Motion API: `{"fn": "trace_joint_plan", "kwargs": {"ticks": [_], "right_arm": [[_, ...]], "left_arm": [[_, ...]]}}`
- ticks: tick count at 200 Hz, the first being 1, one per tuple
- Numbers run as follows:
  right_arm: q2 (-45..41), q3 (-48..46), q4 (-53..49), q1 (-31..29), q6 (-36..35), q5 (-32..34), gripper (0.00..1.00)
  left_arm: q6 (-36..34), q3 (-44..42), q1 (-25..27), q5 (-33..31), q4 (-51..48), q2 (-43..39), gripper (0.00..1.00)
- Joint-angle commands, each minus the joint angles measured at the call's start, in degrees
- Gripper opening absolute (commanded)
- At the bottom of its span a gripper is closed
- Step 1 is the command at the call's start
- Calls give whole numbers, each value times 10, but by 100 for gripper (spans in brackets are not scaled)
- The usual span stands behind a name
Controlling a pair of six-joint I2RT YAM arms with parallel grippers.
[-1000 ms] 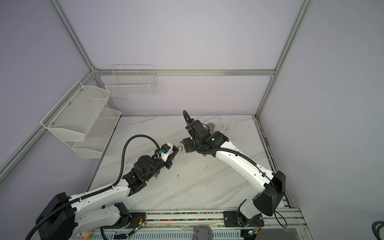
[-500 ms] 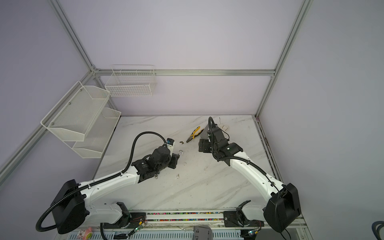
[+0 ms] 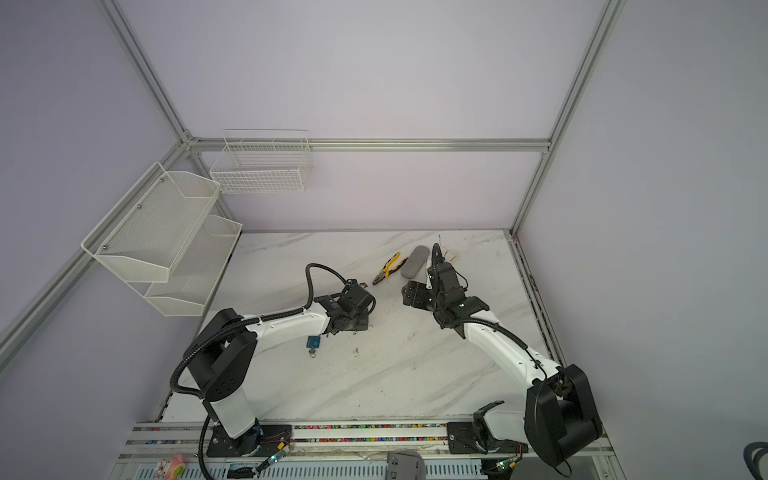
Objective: Unlock with the key
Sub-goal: 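Withdraw the right gripper while the left lowers the opened padlock to the table, then open the left gripper to release the black padlock on the table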
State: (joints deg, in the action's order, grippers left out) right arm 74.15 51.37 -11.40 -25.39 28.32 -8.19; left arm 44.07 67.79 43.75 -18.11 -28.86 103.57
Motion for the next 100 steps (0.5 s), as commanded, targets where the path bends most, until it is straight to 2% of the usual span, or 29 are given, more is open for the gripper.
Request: {"fn": "trace_joint_plan", "kwargs": {"ticks": [1, 25, 100], "right_arm": [[-4, -3, 26, 3, 4, -13, 85], [2, -1, 26, 6, 3, -18, 84], [10, 3, 33, 7, -1, -23, 85]], "left_arm": [[27, 68, -11, -16, -6, 7, 0], [23, 82, -24, 8, -6, 33, 0], [29, 95, -40, 10, -7, 68, 0]]}}
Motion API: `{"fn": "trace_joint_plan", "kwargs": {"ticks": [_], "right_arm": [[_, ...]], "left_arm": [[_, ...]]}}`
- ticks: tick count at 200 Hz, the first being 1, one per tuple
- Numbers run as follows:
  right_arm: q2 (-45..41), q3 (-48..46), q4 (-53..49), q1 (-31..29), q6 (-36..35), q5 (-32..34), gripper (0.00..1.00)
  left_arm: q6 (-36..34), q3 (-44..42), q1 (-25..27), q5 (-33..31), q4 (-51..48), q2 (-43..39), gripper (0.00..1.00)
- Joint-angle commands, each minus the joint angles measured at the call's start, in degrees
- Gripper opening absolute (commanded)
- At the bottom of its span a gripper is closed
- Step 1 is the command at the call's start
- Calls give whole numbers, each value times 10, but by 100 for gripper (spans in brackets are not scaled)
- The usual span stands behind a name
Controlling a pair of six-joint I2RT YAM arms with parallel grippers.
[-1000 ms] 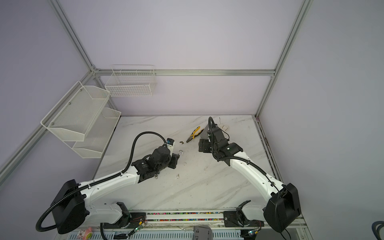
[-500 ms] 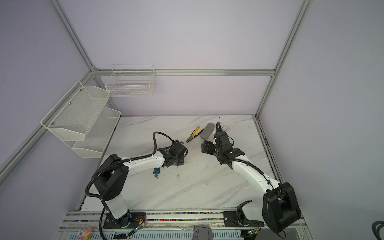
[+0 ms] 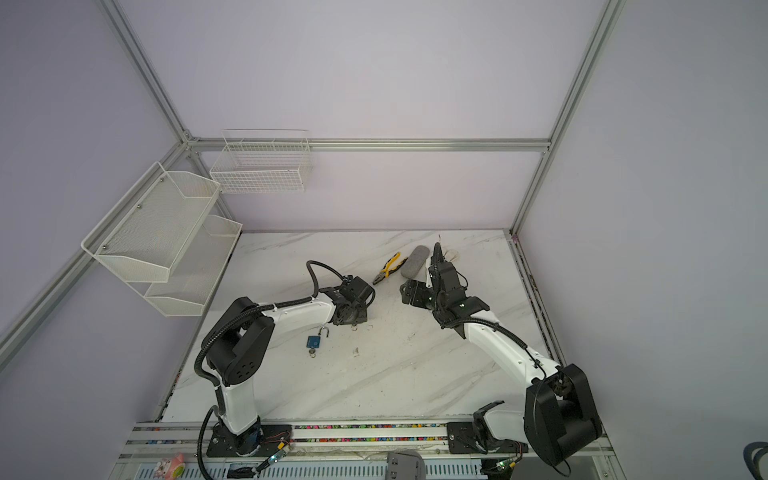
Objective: Unlock with the key
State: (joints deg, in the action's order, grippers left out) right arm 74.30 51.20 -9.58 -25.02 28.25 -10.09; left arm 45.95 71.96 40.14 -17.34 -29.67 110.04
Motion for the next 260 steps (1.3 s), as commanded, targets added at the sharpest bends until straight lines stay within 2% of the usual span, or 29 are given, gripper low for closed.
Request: {"fn": "trace_joint_plan", "kwargs": {"ticks": [1, 60, 118, 200, 236, 260], "right_arm": [[9, 4, 15, 3, 0, -4, 85], [17, 4, 22, 5, 1, -8, 85], [20, 6, 26, 6, 1, -6, 84], [12, 13, 32, 14, -1, -19, 85], [-1, 23, 32, 24, -5, -18, 85], [-14, 37, 31, 39, -13, 3, 85]], "left_arm": [[11, 53, -4, 3, 1, 4, 0], [7, 51, -4, 12, -1, 21, 0], [21, 43, -4, 15, -1, 17, 20], [27, 46, -9, 18, -9, 10, 37], [11, 58, -10, 14, -24, -14, 46], [-7, 60, -14, 0, -43, -64, 53]]}}
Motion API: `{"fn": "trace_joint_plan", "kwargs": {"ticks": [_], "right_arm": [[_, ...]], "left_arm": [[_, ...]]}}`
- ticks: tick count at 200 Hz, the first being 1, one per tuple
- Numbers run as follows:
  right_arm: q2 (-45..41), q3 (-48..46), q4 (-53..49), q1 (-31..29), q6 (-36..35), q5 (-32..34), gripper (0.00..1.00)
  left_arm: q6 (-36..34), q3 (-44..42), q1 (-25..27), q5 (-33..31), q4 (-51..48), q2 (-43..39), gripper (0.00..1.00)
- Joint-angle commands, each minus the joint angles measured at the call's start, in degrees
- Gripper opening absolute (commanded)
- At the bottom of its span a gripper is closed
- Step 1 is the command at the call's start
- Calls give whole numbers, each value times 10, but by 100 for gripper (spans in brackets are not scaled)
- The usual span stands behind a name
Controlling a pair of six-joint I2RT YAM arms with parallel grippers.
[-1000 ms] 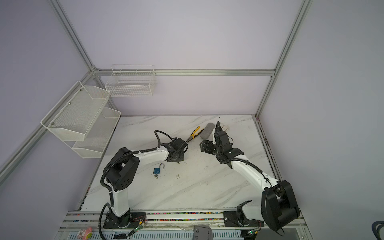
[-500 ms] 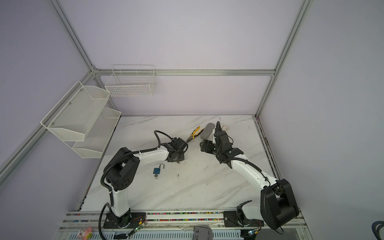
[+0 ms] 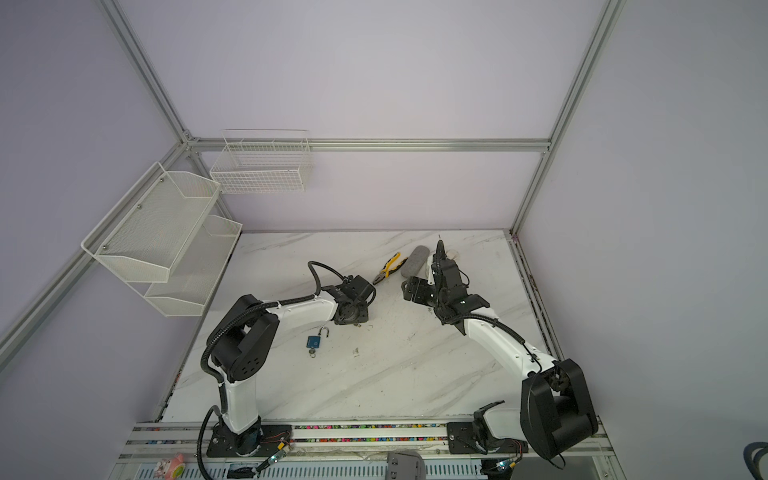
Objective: Unlock with the key
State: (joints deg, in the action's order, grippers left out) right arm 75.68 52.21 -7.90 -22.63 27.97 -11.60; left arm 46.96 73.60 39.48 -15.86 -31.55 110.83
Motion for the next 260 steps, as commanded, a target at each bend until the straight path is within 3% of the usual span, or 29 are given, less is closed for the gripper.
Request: {"fn": "trace_joint_plan", "kwargs": {"ticks": [1, 19, 34, 50, 73, 92, 106, 125, 161, 174, 205, 233, 247, 253, 260], "right_arm": [[-28, 27, 15, 16, -11, 21, 85], [-41, 34, 17, 36, -20, 76, 86], [-48, 31, 24, 48, -27, 169, 89], [-51, 7, 52, 55, -37, 293, 94], [-23, -53, 128, 77, -41, 452, 97], [26, -82, 212, 108, -63, 494, 97], [83, -77, 244, 129, -71, 495, 97], [136, -99, 351, 140, -108, 497, 97], [206, -148, 562, 160, -191, 449, 97], [219, -170, 654, 169, -231, 392, 97], [241, -205, 754, 180, -280, 258, 97], [271, -283, 941, 179, -303, 208, 97], [258, -250, 839, 180, -283, 213, 97], [265, -253, 863, 178, -295, 229, 97], [268, -257, 882, 176, -300, 227, 97]], "left_arm": [[-18, 43, -7, -16, -24, -74, 54], [-45, 25, -14, -54, -29, -140, 68], [-74, -4, -29, -104, -28, -205, 88], [-111, -49, -62, -168, -20, -277, 99], [-193, -164, -133, -269, 60, -385, 100], [-286, -271, -211, -312, 179, -432, 100], [-328, -344, -268, -326, 277, -439, 100], [-334, -409, -342, -267, 390, -420, 100], [-426, -519, -366, -178, 729, -329, 100], [-442, -507, -370, -144, 737, -312, 100], [-441, -473, -382, -56, 712, -272, 100], [-454, -534, -382, -12, 851, -245, 100], [-470, -558, -382, 10, 939, -206, 100], [-483, -562, -380, 14, 978, -189, 100], [-476, -551, -379, 10, 934, -202, 100]]}}
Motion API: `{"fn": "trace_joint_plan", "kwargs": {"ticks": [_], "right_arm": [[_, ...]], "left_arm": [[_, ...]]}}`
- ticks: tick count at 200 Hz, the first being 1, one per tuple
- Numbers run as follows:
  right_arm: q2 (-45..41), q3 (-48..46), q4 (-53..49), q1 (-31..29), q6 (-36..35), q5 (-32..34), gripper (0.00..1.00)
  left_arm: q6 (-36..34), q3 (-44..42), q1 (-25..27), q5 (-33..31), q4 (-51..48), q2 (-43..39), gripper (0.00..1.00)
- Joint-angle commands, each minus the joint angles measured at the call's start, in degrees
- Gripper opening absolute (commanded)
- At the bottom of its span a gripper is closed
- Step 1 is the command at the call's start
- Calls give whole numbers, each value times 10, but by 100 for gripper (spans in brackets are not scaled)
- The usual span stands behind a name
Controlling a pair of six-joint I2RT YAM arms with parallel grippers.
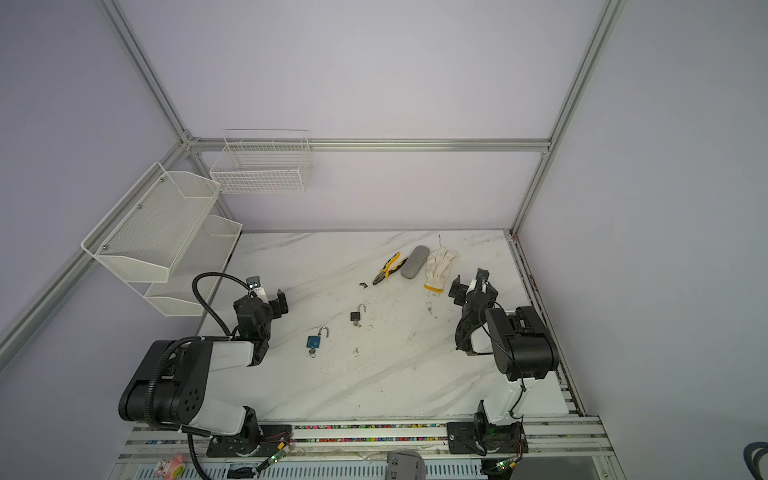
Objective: Unlock with the key
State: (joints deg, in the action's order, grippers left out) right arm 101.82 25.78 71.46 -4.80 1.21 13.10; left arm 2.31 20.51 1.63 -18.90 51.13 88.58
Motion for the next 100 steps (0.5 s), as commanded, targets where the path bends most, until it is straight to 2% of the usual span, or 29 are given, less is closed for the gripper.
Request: {"fn": "trace_joint_plan", "kwargs": {"ticks": [1, 9, 16, 40, 100], "right_arm": [[6, 8, 85, -3, -33, -19, 97], [-3, 13, 55, -3, -30, -15, 97], [0, 7, 78, -3, -32, -14, 97], [0, 8, 74, -7, -39, -27, 97], [3, 10, 74, -7, -40, -30, 97]], "left_arm": [[-28, -17, 0, 38, 99, 18, 100], [-3, 15, -1, 2, 23, 7, 100], [11, 33, -4, -2, -29, 5, 100], [-8, -1, -5, 2, 68, 20, 100], [-4, 7, -4, -3, 46, 17, 100]]}}
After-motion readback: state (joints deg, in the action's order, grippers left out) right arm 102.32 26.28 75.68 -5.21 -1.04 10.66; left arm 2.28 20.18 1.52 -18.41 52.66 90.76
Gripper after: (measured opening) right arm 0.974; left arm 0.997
